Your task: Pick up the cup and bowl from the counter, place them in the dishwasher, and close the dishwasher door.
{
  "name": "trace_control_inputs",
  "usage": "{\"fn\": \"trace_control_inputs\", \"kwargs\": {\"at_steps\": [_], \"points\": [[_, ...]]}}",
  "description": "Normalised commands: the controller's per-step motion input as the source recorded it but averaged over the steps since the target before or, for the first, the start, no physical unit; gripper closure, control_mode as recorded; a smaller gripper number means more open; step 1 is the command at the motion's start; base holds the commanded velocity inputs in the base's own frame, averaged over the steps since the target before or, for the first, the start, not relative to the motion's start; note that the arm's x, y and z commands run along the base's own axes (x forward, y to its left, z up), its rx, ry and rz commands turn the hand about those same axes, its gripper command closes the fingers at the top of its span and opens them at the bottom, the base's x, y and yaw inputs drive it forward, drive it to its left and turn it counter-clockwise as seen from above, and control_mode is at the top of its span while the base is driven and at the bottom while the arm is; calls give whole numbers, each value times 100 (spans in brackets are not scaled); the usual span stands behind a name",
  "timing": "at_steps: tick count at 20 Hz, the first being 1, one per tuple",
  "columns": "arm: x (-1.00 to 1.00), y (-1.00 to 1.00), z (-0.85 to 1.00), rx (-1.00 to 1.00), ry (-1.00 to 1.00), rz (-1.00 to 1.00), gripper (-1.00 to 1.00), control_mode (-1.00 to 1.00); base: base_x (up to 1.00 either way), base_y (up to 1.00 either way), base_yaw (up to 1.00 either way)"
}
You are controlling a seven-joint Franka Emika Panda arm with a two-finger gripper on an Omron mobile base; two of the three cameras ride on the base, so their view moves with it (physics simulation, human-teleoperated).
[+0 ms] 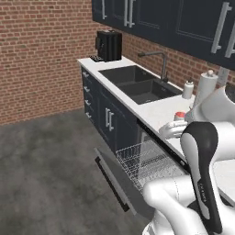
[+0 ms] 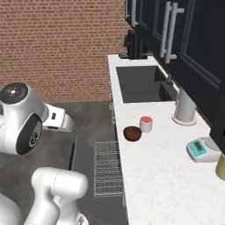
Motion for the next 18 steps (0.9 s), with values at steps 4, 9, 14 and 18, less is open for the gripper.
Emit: {"fn": "trace_control_inputs", "kwargs": {"at_steps": [4,9,14,18], "points": [[0,0,0,0,0,0,-100,100,51,-2,1],[0,0,0,0,0,0,-100,100,43,0,0],[0,0,0,0,0,0,-100,100,0,-18,17],[0,0,0,0,0,0,-100,100,-4,-40,39]]}}
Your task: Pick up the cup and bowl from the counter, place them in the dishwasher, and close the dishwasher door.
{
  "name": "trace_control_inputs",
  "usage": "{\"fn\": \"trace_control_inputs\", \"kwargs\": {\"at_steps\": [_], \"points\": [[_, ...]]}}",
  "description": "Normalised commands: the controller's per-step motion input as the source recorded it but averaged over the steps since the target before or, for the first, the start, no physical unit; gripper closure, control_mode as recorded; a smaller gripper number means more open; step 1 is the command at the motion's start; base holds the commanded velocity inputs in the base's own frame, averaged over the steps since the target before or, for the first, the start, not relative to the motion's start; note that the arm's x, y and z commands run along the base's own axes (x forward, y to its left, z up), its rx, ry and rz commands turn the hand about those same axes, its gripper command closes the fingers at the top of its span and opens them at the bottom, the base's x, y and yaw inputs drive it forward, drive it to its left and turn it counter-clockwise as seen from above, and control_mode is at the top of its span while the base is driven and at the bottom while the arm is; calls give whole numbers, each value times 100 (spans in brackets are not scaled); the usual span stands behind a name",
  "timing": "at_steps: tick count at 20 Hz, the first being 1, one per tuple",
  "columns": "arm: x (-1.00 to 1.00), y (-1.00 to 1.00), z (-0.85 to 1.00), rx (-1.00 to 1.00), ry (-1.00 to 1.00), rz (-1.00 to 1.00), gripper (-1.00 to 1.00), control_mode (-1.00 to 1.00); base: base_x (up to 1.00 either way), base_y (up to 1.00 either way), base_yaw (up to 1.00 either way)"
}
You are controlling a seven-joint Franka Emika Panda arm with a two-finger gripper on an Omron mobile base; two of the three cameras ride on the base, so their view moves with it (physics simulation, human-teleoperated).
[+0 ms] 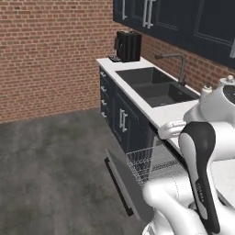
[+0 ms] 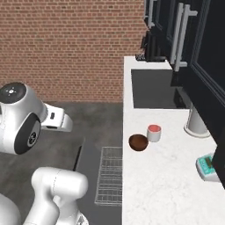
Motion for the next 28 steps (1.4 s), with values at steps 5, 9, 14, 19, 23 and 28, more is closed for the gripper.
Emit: {"fn": "trace_control_inputs", "kwargs": {"at_steps": [5,9,14,19,23,28], "points": [[0,0,0,0,0,0,-100,100,-13,-39,34],[0,0,0,0,0,0,-100,100,-3,-15,13],[9,35,0,-15,3,-6,-100,-100,4,-2,0],[40,-2,1,-19,23,-14,-100,-100,0,0,0],[52,-62,-9,-12,33,-4,-100,-100,0,0,0],[54,-92,-16,-3,24,0,-100,-100,0,0,0]]}}
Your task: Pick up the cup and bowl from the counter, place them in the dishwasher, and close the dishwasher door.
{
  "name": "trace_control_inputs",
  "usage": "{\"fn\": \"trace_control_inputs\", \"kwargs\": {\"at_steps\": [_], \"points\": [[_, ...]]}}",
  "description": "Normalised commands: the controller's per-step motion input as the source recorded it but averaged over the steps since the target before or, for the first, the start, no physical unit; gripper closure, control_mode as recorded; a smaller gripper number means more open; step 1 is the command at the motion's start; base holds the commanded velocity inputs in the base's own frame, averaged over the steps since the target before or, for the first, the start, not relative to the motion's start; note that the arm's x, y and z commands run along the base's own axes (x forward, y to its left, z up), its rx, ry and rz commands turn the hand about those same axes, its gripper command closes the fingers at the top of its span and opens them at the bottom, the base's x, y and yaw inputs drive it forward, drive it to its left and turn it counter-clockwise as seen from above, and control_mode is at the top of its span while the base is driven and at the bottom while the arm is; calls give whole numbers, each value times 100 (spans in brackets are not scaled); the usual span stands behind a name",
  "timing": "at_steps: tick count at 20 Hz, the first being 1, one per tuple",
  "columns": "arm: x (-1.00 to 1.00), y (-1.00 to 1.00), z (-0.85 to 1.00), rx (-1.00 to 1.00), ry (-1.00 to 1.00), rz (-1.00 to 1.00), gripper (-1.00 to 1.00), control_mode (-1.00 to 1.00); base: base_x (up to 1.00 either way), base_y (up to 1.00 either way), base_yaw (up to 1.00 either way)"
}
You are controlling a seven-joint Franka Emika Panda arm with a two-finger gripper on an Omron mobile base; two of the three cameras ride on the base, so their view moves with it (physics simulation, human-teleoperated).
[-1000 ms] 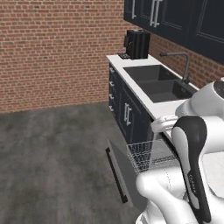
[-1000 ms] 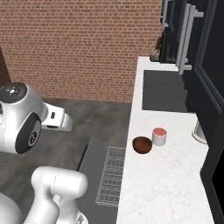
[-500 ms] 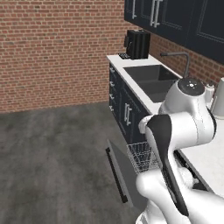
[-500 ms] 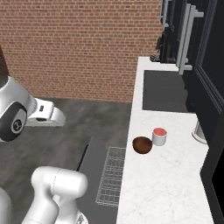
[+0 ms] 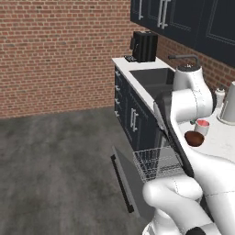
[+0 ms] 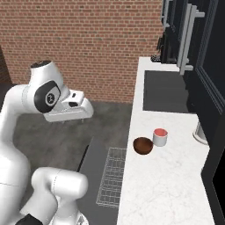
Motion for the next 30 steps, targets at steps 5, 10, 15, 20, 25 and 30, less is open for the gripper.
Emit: {"fn": "trace_control_inputs", "kwargs": {"at_steps": [5,10,15,20,25,30], "points": [[42,-97,-30,0,9,4,-100,-100,0,0,0],[39,-48,-55,-3,1,2,-100,-100,0,0,0],[54,-18,-41,-6,1,0,-100,-100,0,0,0],[59,-14,-18,-1,13,0,-100,-100,0,0,0],[63,-24,-19,0,22,0,-100,-100,0,0,0],[48,-35,-24,0,17,0,-100,-100,0,0,0]]}}
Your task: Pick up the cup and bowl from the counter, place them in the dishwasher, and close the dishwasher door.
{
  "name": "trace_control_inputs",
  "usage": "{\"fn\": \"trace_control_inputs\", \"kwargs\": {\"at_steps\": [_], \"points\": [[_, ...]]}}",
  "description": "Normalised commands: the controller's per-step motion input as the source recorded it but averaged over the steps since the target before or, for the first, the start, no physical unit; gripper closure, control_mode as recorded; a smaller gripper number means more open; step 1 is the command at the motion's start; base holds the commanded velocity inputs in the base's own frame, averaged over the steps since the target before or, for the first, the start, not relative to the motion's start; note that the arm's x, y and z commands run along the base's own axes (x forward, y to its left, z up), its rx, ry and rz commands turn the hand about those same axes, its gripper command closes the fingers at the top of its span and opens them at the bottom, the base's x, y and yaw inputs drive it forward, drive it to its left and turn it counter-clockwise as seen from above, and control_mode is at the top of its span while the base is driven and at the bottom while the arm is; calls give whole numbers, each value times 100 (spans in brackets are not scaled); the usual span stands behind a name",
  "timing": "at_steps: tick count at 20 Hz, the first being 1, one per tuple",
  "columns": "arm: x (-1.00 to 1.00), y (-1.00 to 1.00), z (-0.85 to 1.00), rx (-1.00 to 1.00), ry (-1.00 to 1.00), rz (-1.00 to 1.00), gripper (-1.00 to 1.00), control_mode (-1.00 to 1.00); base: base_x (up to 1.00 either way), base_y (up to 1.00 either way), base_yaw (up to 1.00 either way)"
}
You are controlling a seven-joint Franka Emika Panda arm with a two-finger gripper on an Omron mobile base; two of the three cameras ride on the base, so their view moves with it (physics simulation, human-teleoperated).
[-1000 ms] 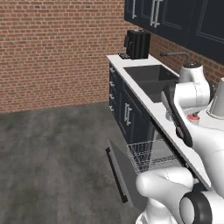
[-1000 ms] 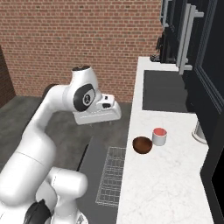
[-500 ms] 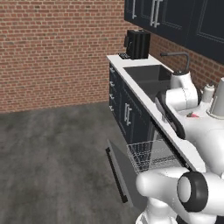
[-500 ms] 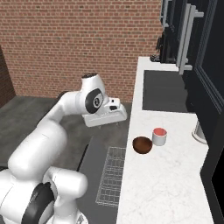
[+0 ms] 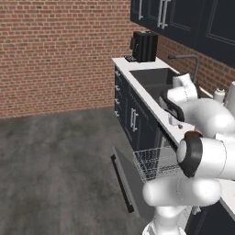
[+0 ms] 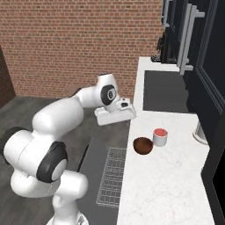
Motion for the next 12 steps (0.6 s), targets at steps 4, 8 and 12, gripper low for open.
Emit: {"fn": "trace_control_inputs", "kwargs": {"at_steps": [4,8,12], "points": [[38,-35,-26,0,14,0,-100,-100,0,0,0],[32,-39,-28,0,0,0,-100,-100,0,0,0],[27,-42,-22,0,0,0,-100,-100,0,0,0]]}}
